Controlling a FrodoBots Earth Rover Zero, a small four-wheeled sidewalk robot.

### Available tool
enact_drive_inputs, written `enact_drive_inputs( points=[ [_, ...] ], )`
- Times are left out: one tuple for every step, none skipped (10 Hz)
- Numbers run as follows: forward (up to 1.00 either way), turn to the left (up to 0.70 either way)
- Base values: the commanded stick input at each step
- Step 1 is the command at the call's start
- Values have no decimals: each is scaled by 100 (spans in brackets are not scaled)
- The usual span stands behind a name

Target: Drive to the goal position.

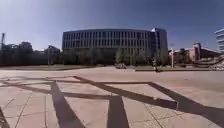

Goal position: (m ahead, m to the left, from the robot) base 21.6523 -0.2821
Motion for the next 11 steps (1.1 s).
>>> enact_drive_inputs(
  points=[
    [70, 0],
    [70, 0],
    [70, 0],
    [70, 0],
    [70, 0],
    [70, 0],
    [70, 0],
    [70, 0],
    [70, 0],
    [70, 0],
    [70, 0]
  ],
)
